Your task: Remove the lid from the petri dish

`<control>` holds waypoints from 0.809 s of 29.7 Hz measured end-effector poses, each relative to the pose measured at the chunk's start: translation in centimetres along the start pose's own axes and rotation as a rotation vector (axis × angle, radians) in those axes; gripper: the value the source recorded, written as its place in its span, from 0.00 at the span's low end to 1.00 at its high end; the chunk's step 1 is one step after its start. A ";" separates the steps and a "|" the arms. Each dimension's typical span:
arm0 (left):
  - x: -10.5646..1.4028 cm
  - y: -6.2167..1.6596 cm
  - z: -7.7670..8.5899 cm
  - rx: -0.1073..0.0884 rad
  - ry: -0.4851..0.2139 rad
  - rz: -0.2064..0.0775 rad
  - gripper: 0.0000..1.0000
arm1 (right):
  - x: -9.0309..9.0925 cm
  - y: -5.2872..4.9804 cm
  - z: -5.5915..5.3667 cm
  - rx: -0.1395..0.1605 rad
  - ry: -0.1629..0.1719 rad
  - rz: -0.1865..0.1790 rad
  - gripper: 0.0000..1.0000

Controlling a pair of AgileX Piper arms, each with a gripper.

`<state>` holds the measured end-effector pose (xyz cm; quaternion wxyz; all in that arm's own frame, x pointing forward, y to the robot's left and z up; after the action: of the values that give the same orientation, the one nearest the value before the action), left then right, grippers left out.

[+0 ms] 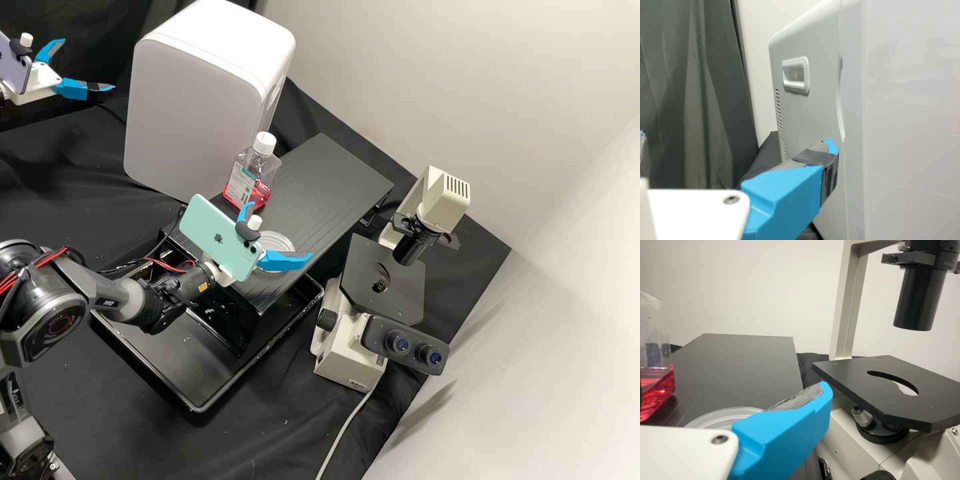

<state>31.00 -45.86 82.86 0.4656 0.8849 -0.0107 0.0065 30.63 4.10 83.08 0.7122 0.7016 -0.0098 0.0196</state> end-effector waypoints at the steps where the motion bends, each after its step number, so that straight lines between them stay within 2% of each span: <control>1: 0.0 0.00 0.0 0.000 0.000 0.000 1.00 | 0.0 0.0 0.0 0.000 0.000 0.000 1.00; 12: 0.0 0.00 0.0 0.000 0.000 0.000 1.00 | 0.0 0.0 0.0 0.000 0.000 0.000 1.00; 14: 0.0 -0.05 0.1 -0.014 -0.009 -0.002 1.00 | 0.0 0.0 0.0 0.000 0.000 0.000 1.00; 15: -0.1 -0.16 0.1 -0.032 -0.009 -0.004 1.00 | 0.0 0.0 0.0 0.000 0.000 0.000 1.00; 18: -0.7 -0.86 0.8 -0.064 -0.032 -0.025 1.00 | 0.0 0.0 0.0 0.000 0.000 0.000 1.00; 24: -2.4 -2.70 3.4 -0.056 -0.133 -0.084 1.00 | 0.0 0.0 0.0 0.000 0.000 0.000 1.00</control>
<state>28.62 -47.13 78.64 0.4884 0.8696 -0.0048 -0.0722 30.63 4.10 83.08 0.7122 0.7016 -0.0098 0.0196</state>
